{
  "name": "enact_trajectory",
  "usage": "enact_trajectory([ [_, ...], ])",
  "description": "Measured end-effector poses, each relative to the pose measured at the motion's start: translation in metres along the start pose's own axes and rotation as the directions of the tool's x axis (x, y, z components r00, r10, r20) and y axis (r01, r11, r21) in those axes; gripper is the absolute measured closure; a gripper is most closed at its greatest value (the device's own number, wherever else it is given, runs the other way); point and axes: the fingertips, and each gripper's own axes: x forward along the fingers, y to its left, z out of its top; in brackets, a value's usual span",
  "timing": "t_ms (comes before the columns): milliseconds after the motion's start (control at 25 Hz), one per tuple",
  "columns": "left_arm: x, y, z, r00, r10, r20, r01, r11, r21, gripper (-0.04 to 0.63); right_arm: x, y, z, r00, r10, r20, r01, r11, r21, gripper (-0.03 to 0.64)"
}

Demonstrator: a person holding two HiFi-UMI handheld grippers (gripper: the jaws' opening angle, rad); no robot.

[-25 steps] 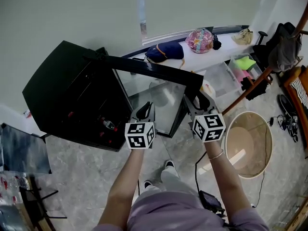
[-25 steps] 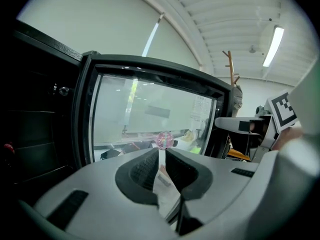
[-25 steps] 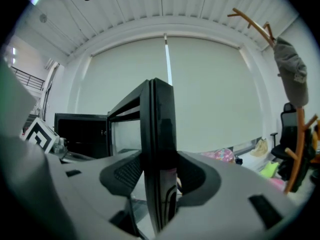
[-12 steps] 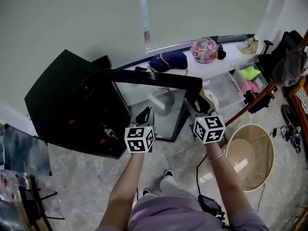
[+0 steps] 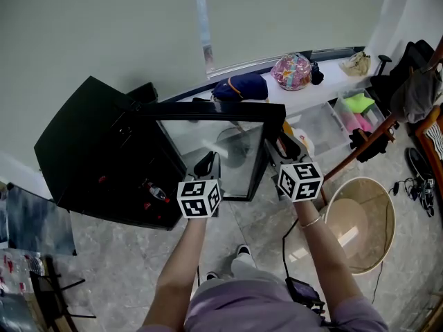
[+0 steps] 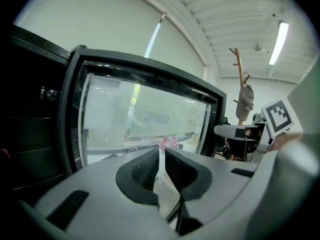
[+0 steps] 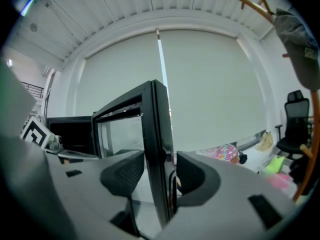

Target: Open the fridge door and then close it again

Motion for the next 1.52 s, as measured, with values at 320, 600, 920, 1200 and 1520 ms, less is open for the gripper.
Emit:
enact_trajectory([
  [320,-0.002,-0.012,0.001,1.000,-0.026,0.008,0.026,1.000,0.005,0.566,-0.021,0.000,0.003,1.000,-0.003,0.027,0.003,1.000,-0.010,0.414],
  [600,-0.006,-0.021,0.002,0.999,-0.035,0.004,0.035,0.999,0.028,0.566,-0.029,0.001,0.010,0.999,0.011,0.040,-0.011,1.000,-0.009,0.414],
  [920,-0.004,-0.011,-0.007,1.000,-0.008,-0.013,0.008,1.000,0.016,0.566,-0.008,0.004,0.016,0.993,0.104,0.050,-0.105,0.994,0.009,0.368],
  [1200,-0.002,0.000,-0.018,0.999,0.034,-0.038,-0.034,0.999,-0.004,0.566,0.012,0.002,0.019,0.977,0.201,0.068,-0.202,0.979,0.009,0.356],
  [1520,-0.008,0.012,-0.031,0.997,0.067,-0.047,-0.069,0.997,-0.027,0.566,0.020,0.008,0.022,0.956,0.273,0.107,-0.272,0.962,-0.030,0.379],
])
